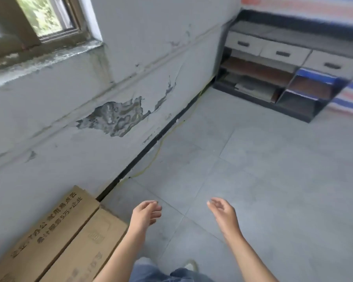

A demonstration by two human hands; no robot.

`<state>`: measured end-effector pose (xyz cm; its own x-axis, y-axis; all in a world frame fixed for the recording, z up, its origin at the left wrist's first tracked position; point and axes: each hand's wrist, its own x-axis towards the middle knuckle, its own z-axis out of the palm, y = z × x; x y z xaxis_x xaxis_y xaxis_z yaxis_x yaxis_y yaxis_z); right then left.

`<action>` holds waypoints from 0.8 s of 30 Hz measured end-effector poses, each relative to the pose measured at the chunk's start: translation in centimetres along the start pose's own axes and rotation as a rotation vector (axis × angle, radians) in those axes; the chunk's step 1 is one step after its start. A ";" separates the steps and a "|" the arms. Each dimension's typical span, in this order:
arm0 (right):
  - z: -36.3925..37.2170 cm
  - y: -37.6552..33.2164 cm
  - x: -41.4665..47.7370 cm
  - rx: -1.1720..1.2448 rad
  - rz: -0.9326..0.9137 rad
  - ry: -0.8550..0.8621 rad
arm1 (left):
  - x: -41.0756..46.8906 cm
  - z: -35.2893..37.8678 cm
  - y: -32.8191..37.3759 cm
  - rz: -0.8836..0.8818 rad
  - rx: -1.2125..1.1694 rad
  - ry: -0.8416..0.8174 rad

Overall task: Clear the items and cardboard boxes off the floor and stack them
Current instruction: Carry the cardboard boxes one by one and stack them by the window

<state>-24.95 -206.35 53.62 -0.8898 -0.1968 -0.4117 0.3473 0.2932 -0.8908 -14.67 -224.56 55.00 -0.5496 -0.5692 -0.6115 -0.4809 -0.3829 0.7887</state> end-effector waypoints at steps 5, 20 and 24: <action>-8.5 2.5 -2.2 0.137 0.024 0.235 | -1.4 9.5 2.1 0.051 0.211 -0.280; -25.7 9.8 -9.9 0.590 0.245 0.978 | -9.7 35.3 -1.3 0.125 0.708 -0.986; -31.9 10.1 -9.6 0.577 0.259 1.105 | -11.5 43.4 -2.0 0.123 0.730 -1.091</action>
<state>-22.38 -171.67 54.71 -0.4520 0.7676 -0.4544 0.3775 -0.2970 -0.8771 -37.07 -185.64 57.67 -0.7157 0.4355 -0.5461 -0.4551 0.3024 0.8375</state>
